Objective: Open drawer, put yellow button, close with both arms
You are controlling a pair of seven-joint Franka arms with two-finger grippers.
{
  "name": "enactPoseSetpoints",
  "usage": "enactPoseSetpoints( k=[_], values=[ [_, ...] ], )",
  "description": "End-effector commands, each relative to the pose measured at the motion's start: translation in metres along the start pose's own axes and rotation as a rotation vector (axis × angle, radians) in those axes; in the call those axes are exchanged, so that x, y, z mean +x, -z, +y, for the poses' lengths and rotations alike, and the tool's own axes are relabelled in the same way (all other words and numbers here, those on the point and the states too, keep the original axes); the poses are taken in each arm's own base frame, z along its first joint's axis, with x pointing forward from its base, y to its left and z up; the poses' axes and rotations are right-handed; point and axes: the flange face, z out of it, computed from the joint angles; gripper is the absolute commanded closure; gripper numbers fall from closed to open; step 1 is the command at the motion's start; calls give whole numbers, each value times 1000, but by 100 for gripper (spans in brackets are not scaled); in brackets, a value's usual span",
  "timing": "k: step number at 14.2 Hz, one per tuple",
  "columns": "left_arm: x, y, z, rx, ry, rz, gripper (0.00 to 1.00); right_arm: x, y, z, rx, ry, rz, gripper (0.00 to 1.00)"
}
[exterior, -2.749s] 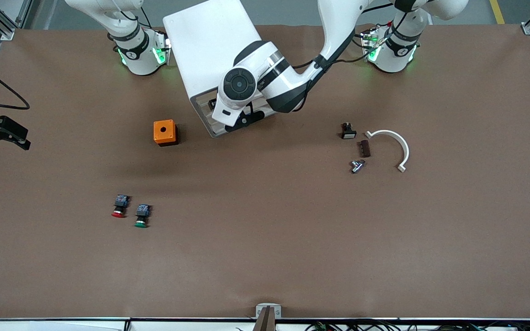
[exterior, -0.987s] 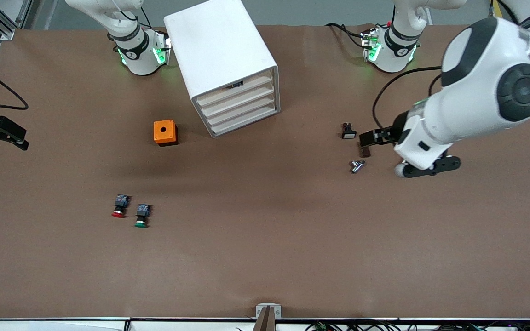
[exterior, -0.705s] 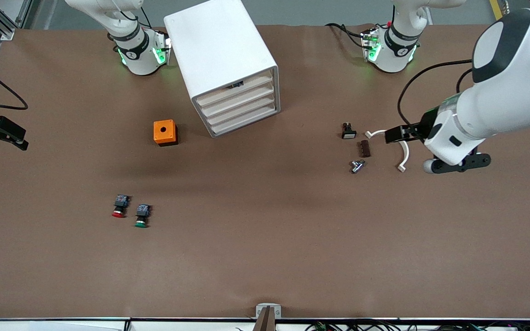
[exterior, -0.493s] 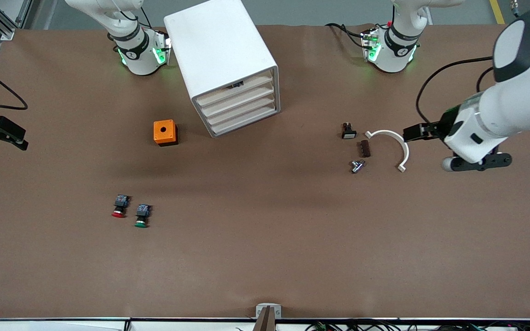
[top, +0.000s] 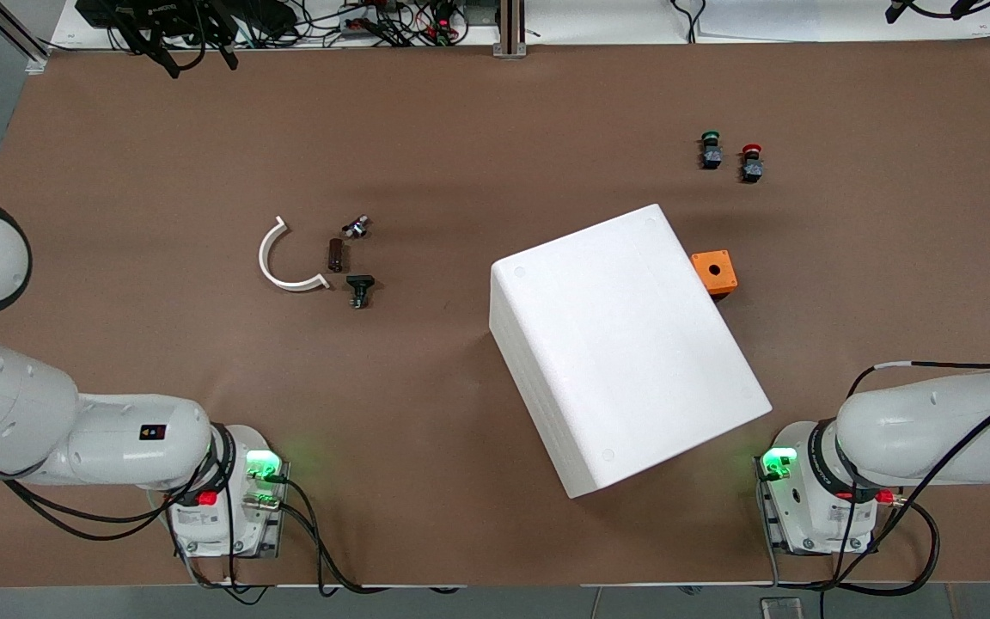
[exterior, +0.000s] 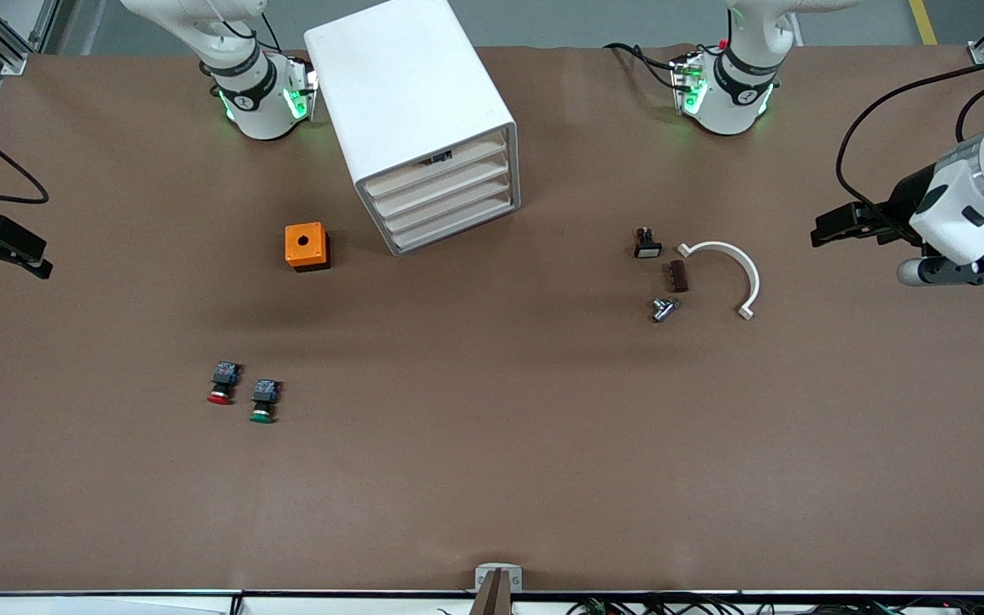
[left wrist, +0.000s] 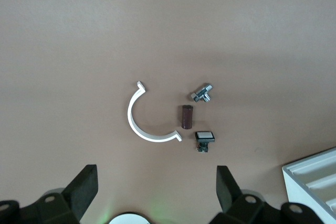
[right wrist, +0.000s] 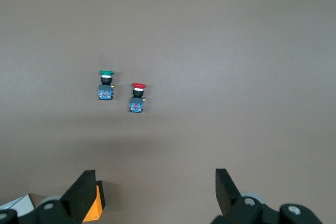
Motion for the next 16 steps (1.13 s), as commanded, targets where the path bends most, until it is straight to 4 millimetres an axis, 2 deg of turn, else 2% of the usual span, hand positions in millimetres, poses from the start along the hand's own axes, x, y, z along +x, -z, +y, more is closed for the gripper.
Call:
enactPoseSetpoints(
  k=[1,4,11,16],
  values=[
    [-11,21,-7,51,-13,69,1,-8,4,0,22,-86,-23,0],
    [-14,42,-11,49,-7,111,1,-7,5,-1,14,-76,-20,0],
    [-26,50,-3,52,-19,101,1,-5,10,2,23,-79,-4,0],
    [-27,51,0,50,-20,105,1,-6,8,2,24,-79,-14,0]
  ],
)
